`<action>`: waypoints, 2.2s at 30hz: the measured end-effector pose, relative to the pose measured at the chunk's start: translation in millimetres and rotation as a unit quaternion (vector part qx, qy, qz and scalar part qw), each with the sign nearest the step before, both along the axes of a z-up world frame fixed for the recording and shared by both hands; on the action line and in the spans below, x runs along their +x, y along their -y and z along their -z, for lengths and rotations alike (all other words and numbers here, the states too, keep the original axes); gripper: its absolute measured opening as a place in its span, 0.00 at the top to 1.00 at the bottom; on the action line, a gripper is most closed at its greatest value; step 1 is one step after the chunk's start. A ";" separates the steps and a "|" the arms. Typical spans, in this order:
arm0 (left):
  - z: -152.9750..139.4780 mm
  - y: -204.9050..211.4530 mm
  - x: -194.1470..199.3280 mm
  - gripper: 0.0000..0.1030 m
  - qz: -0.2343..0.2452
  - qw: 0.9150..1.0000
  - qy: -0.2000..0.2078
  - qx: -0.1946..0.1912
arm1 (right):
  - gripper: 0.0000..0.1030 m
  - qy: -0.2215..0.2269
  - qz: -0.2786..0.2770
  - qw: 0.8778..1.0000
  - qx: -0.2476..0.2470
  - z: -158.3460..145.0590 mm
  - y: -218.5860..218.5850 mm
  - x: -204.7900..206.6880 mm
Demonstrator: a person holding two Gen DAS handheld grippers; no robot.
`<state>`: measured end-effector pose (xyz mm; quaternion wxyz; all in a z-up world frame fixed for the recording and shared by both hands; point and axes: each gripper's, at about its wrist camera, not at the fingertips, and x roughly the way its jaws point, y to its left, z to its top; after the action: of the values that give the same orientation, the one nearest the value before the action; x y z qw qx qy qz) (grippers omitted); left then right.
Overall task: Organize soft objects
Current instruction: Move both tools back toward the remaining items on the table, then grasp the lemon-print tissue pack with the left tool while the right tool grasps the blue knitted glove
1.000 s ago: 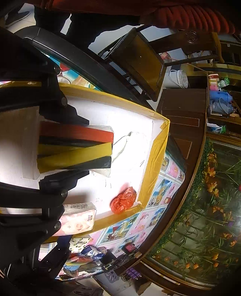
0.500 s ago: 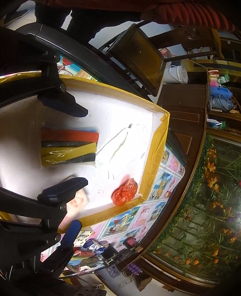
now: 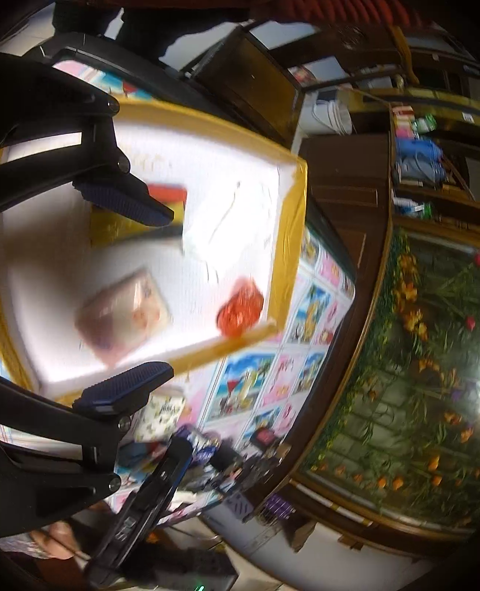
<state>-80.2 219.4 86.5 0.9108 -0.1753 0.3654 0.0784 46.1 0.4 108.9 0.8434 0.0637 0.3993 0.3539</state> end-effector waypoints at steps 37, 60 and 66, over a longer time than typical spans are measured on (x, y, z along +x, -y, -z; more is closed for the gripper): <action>66.2 159.4 122.7 0.29 0.134 0.973 -0.149 0.112 | 0.24 -0.070 0.118 0.988 0.071 0.0 178.9 13.5; 80.5 187.1 83.1 0.30 0.148 0.979 -0.083 0.110 | 0.52 -0.128 0.114 0.985 -0.018 49.1 152.9 27.3; 67.7 181.4 75.9 0.30 0.142 0.985 -0.043 0.091 | 0.69 -0.073 0.124 0.989 0.027 27.4 163.3 17.0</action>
<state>-4.3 38.0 18.8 0.9085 -0.0343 0.4164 -0.0111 63.1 -162.9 81.5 0.8470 0.1614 0.4395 0.2519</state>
